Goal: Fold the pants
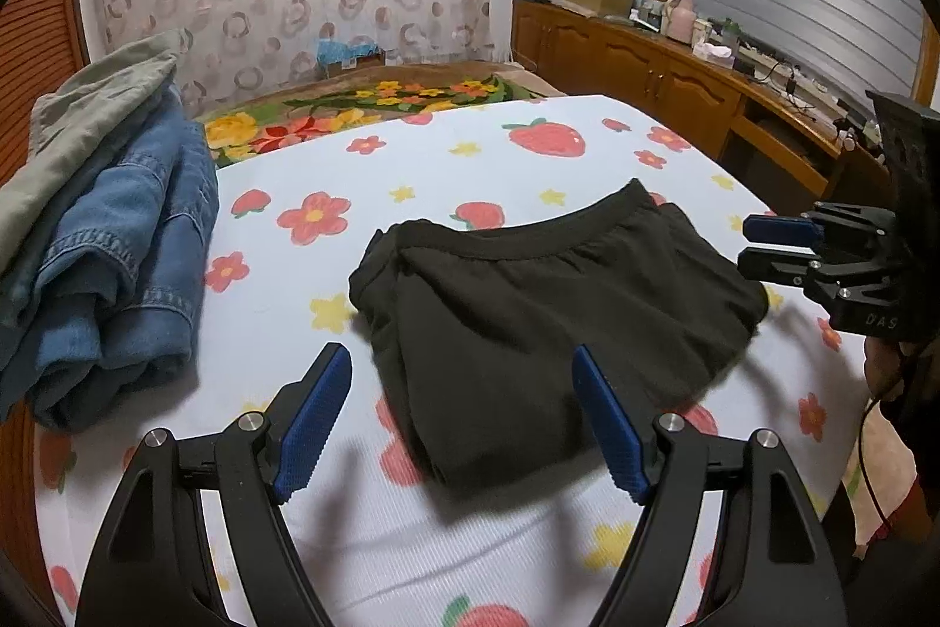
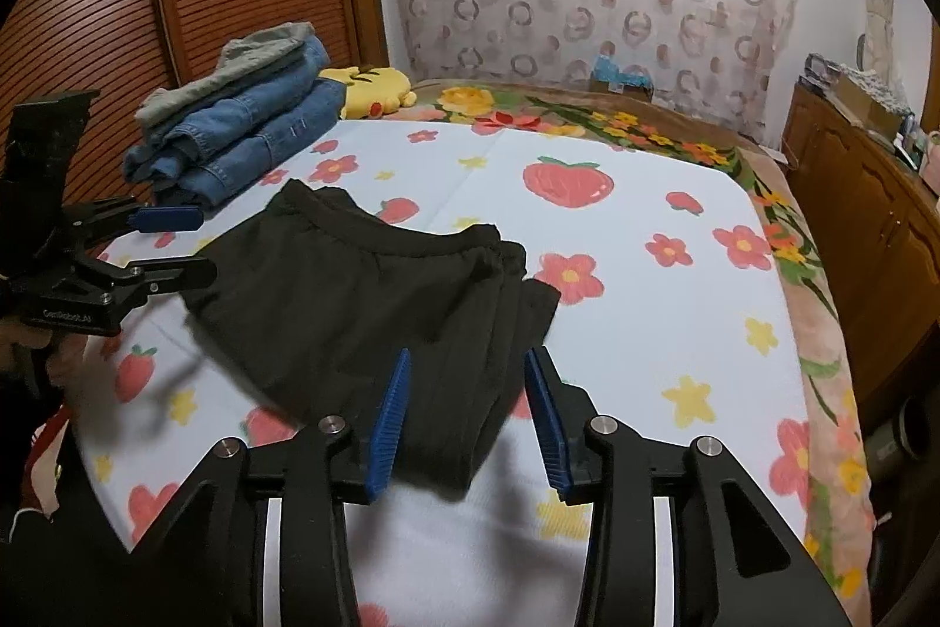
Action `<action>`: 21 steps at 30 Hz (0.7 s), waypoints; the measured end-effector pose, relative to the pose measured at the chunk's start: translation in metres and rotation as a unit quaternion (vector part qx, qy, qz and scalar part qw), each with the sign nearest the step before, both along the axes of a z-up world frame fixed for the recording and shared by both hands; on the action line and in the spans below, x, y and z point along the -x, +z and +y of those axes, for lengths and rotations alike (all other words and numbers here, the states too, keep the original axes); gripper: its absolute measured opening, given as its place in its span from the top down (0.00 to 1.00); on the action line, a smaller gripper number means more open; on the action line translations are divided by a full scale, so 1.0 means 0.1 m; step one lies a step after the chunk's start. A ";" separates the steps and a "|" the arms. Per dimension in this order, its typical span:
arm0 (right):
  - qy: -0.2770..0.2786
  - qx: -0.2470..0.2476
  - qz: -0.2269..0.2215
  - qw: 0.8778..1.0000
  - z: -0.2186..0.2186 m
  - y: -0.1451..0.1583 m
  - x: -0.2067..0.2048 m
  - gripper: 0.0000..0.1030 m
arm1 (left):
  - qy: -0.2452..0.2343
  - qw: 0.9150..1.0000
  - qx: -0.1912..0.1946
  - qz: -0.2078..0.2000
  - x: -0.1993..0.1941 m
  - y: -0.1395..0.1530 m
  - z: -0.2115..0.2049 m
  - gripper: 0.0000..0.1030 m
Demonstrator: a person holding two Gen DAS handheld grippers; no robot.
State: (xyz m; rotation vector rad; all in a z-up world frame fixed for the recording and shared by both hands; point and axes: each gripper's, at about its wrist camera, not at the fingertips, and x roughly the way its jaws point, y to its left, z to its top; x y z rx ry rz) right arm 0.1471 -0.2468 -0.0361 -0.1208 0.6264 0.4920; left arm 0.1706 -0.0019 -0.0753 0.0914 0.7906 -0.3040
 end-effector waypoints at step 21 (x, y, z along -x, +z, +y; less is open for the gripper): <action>-0.013 0.003 0.053 0.999 0.06 -0.10 -0.60 0.58 | 0.015 0.999 -0.004 0.043 -0.57 -0.15 0.15 0.24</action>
